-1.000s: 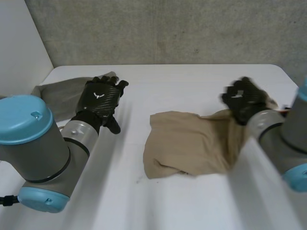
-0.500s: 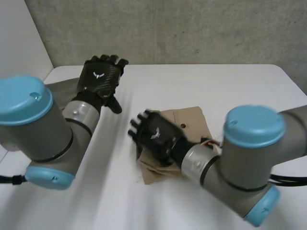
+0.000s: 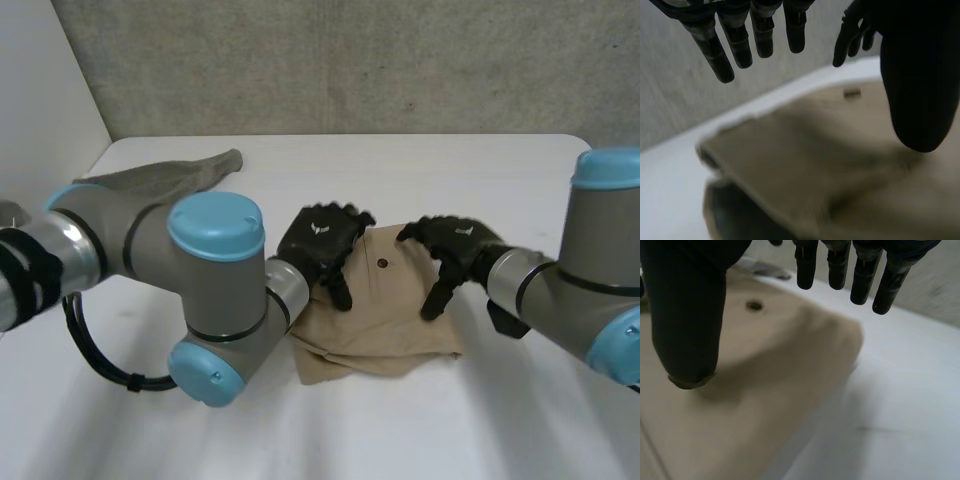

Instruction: Fold the laundry.

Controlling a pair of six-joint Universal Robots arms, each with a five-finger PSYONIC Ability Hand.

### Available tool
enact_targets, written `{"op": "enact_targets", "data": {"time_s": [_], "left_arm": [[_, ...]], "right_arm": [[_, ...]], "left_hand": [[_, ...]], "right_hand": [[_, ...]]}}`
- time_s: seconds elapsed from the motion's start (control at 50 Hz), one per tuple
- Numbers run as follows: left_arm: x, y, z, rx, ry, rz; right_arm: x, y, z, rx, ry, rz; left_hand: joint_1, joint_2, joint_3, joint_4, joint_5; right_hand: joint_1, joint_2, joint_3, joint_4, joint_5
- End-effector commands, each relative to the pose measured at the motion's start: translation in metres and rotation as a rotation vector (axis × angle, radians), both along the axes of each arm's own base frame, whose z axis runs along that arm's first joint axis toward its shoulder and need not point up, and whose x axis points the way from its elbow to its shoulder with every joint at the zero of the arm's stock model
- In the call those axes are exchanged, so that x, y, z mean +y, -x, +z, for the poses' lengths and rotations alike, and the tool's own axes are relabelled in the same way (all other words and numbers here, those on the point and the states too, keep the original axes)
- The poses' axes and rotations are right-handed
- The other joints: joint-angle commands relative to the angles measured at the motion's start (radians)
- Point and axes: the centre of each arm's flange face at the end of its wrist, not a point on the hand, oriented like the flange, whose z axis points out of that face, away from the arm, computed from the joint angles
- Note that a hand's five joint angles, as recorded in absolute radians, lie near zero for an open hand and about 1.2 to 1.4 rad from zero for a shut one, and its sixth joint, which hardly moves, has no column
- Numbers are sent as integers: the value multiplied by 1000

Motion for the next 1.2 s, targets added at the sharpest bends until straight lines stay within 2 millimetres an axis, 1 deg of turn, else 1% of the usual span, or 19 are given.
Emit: {"op": "enact_targets", "data": {"time_s": [0.02, 0.1, 0.22, 0.26, 0.32, 0.34, 0.44, 0.46, 0.5, 0.54, 0.58, 0.6, 0.62, 0.7, 0.78, 0.86, 1.0, 1.12, 1.2], "left_arm": [[-4, -11, -27, -146, -29, 64], [-1, -14, -36, -237, -5, 45], [0, -16, -49, -297, -12, 34], [1, -15, -48, -295, -11, 31], [3, -13, -38, -276, 5, 24], [4, -13, -33, -268, 10, 21], [7, -18, 26, -171, 106, 31], [8, -19, 33, -159, 119, 29], [12, -23, 59, -114, 156, 24], [16, -27, 75, -78, 172, 8], [19, -30, 86, -49, 175, -10], [20, -31, 91, -33, 177, -18], [22, -35, 103, 5, 177, -38], [23, -49, 118, 65, 129, -70], [25, -53, 119, 84, 73, -115], [27, -55, 114, 85, 38, -132], [28, -55, 109, 80, 22, -134], [30, -55, 109, 79, 21, -137], [29, -55, 107, 76, 16, -135]], "right_arm": [[-3, -6, -42, 65, -40, 53], [-5, -4, -55, 171, 9, 65], [-10, -1, -56, 221, 55, 42], [-10, -1, -51, 217, 66, 42], [-10, -2, -45, 207, 81, 40], [-9, -1, -38, 198, 103, 36], [-7, 4, -11, 151, 187, -3], [-5, 5, -6, 139, 198, -13], [-1, 10, 5, 108, 218, -47], [6, 17, 13, 74, 213, -93], [10, 22, 15, 54, 193, -130], [11, 30, 13, 33, 162, -169], [11, 35, 11, 23, 143, -188], [14, 52, -4, -15, 39, -254], [26, 52, -18, -53, -50, -223], [36, 47, -28, -102, -116, -173], [35, 38, -50, -184, -203, -174], [38, 24, -59, -187, -206, -134], [33, 17, -62, -190, -196, -120]], "left_hand": [[97, 66, 66, 65, 61], [94, 63, 63, 62, 58], [73, 42, 43, 41, 38], [73, 42, 43, 41, 38], [50, 19, 19, 18, 14], [38, 7, 7, 6, 3], [-15, -46, -45, -47, -50], [-15, -46, -45, -47, -50], [-15, -46, -45, -47, -50], [-15, -46, -45, -47, -50], [-15, -46, -45, -47, -50], [-12, -43, -43, -44, -47], [-12, -43, -43, -44, -47], [-6, -37, -37, -38, -42], [-3, -34, -34, -35, -39], [3, -28, -28, -29, -33], [6, -25, -25, -26, -30], [6, -25, -25, -26, -30], [6, -25, -25, -26, -30]], "right_hand": [[-28, -43, -37, -60, -58], [-28, -43, -37, -60, -58], [-28, -43, -37, -60, -58], [-28, -43, -37, -60, -58], [-28, -43, -37, -60, -58], [-28, -43, -37, -60, -58], [-28, -43, -37, -60, -58], [-28, -43, -37, -60, -58], [-28, -43, -37, -60, -58], [-28, -43, -37, -60, -58], [-28, -43, -37, -60, -58], [-28, -43, -37, -60, -58], [-28, -43, -37, -60, -58], [-28, -43, -37, -60, -58], [-28, -43, -37, -60, -58], [-28, -43, -37, -60, -58], [-28, -43, -37, -60, -58], [-28, -43, -37, -60, -58], [-28, -43, -37, -60, -58]]}}
